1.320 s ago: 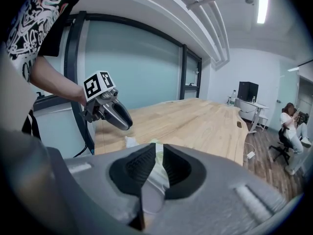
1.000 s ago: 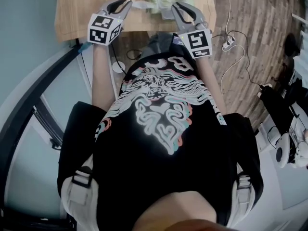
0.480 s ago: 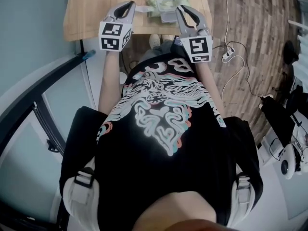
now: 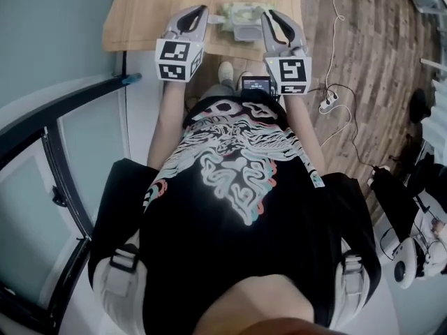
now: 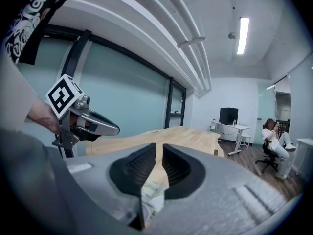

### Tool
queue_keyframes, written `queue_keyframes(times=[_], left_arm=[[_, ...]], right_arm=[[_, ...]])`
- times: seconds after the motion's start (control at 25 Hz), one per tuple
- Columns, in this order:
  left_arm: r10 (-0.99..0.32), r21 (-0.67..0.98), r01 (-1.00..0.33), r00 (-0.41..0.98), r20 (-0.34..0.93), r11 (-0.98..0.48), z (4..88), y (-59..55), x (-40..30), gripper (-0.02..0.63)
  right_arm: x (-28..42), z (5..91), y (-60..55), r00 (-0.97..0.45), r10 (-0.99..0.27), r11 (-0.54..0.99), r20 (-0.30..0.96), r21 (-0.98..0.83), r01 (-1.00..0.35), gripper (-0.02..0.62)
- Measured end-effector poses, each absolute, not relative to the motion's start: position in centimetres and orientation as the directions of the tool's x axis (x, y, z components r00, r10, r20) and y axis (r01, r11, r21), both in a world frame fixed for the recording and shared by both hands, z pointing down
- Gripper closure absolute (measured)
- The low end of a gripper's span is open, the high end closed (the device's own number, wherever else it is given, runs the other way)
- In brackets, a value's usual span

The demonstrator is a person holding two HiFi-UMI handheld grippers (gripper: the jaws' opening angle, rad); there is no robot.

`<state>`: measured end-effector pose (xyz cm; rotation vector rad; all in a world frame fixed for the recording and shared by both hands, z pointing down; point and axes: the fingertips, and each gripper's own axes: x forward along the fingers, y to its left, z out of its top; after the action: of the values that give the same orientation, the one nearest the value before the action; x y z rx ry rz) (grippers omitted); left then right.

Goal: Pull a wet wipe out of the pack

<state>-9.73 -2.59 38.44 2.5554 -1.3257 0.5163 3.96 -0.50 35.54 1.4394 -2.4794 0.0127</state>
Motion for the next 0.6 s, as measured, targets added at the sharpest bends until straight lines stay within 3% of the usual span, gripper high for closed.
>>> queue_keyframes(times=[0.24,0.32,0.6], left_arm=[[-0.790,0.018,-0.856,0.486,0.374,-0.517,37.6,-0.5,-9.0,0.617],[-0.798,0.016,-0.863,0.474,0.372,-0.506,37.6,-0.2,-8.8,0.617],[-0.812,0.013,-0.870,0.465,0.353,-0.493,37.0,-0.4,-8.2,0.617]], right_arm=[[5.2,35.3,0.2,-0.490,-0.845,0.518,0.215,0.103,-0.849,0.555],[5.3,35.4,0.6,-0.499,-0.840,0.529,0.213,0.117,-0.841,0.597],[5.3,35.4,0.4,-0.534,-0.815,0.567,0.225,0.121,-0.815,0.597]])
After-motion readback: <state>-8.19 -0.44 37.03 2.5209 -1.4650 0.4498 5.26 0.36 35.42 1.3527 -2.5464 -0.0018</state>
